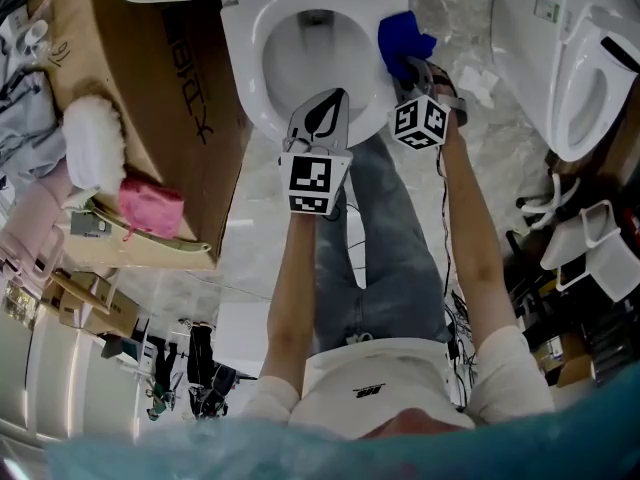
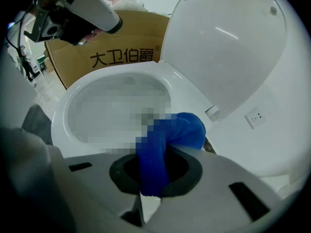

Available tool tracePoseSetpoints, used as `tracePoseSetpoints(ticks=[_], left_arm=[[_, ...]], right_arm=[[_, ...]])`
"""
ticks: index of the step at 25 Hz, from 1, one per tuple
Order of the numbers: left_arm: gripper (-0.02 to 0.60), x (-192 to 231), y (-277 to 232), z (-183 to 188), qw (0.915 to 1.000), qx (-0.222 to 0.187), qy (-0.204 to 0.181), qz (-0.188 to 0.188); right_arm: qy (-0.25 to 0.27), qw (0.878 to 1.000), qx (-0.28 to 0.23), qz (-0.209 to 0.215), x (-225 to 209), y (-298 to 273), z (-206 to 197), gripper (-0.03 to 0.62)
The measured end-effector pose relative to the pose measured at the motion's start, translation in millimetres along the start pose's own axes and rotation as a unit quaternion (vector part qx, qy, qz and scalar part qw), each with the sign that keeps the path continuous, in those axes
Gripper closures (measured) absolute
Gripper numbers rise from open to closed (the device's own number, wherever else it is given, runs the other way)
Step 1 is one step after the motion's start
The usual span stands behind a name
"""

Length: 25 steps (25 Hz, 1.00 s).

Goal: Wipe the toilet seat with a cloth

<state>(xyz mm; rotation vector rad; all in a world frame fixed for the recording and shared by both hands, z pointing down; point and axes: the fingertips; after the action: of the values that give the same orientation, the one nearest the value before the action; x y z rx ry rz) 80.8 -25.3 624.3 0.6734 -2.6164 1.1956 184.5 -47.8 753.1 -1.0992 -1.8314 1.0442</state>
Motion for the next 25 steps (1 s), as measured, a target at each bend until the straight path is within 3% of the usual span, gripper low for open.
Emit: tracePoseSetpoints(ticks=[25], left_arm=[[0.572, 8, 43, -52, 0.9996, 0.019, 0.001, -0.021]], right_arm=[[-0.004, 0.998, 0.055, 0.031, 103, 25, -23, 0.572]])
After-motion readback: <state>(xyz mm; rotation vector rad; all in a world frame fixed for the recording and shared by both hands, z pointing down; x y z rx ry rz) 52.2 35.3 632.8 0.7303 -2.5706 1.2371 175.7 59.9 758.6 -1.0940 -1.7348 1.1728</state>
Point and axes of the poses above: the fingertips, and each gripper's own axes: y backward along the fingers, x to its left, z out of its top, and after that the axes turned 2 degrees about z, right-handed
